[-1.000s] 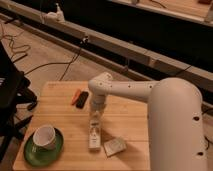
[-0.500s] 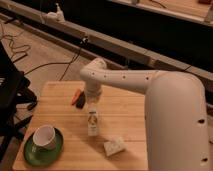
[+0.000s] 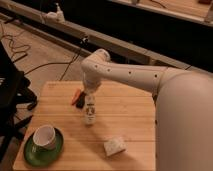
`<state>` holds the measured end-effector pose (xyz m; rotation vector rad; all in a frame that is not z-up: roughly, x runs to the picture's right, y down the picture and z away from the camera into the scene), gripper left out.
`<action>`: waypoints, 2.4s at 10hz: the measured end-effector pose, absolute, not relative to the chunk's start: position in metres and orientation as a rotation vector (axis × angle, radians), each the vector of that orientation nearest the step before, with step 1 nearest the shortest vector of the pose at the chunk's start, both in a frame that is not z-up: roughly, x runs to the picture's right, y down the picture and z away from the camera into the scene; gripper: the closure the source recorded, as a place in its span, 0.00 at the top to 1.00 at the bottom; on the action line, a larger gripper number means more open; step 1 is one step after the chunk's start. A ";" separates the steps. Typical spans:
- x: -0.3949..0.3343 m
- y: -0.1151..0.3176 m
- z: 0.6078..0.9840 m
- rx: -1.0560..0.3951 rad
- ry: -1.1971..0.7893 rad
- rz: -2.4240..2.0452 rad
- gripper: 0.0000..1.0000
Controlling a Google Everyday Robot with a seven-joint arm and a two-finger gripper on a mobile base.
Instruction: Stand the bottle upright
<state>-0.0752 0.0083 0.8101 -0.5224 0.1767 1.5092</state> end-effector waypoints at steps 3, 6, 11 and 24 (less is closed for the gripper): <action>-0.074 0.008 0.810 -0.520 0.177 1.510 0.00; -0.074 0.009 0.811 -0.520 0.179 1.509 0.00; -0.052 -0.057 0.806 -0.378 0.143 1.563 0.00; -0.014 -0.111 0.857 -0.231 -0.025 1.681 0.00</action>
